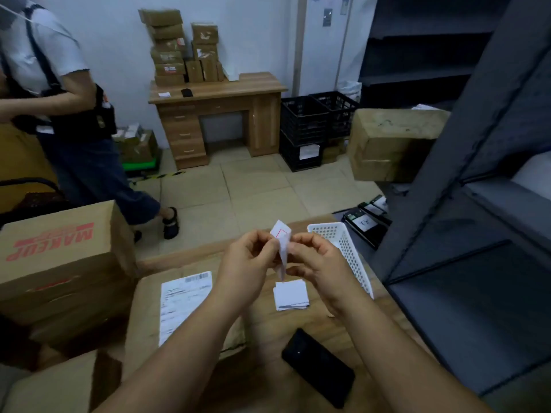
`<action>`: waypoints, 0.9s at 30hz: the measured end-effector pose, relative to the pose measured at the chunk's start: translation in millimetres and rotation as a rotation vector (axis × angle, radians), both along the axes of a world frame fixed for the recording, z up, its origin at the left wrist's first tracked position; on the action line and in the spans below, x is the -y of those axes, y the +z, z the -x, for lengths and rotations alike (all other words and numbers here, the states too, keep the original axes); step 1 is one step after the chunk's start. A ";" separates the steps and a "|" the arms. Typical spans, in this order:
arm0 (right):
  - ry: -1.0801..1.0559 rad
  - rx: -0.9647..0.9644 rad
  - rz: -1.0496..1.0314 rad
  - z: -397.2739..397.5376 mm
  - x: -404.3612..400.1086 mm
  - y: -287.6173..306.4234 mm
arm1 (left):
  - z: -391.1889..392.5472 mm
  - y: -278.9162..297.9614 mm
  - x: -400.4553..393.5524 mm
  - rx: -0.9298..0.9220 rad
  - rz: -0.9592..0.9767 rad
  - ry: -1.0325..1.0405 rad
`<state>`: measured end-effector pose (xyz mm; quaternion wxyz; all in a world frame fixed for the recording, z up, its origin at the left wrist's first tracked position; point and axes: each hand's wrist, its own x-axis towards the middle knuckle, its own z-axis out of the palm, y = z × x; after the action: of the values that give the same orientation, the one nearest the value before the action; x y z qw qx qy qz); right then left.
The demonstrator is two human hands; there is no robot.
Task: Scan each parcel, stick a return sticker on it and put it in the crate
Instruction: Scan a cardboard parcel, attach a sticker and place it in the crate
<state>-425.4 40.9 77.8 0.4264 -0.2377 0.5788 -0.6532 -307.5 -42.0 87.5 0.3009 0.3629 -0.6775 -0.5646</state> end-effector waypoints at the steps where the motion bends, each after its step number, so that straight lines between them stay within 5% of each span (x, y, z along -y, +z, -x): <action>1: -0.010 0.015 -0.011 10.2 -5.6 -4.5 | 10.3 -5.3 -3.3 0.024 0.012 -0.028; 13: -0.080 0.011 -0.260 100.8 -27.3 -78.6 | 95.1 -64.7 -14.1 0.236 -0.006 -0.085; 21: -0.166 -0.406 -0.668 151.3 -32.4 -155.8 | 85.3 -85.0 2.3 0.114 -0.197 0.256; 27: -0.104 -0.579 -0.710 162.3 -18.6 -183.3 | 67.3 -86.5 15.2 0.092 -0.246 0.357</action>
<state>-587.7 59.4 -105.5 0.2689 -0.2204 0.8731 -0.3416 -374.8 -57.2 1.0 0.3183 0.5364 -0.5416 -0.5636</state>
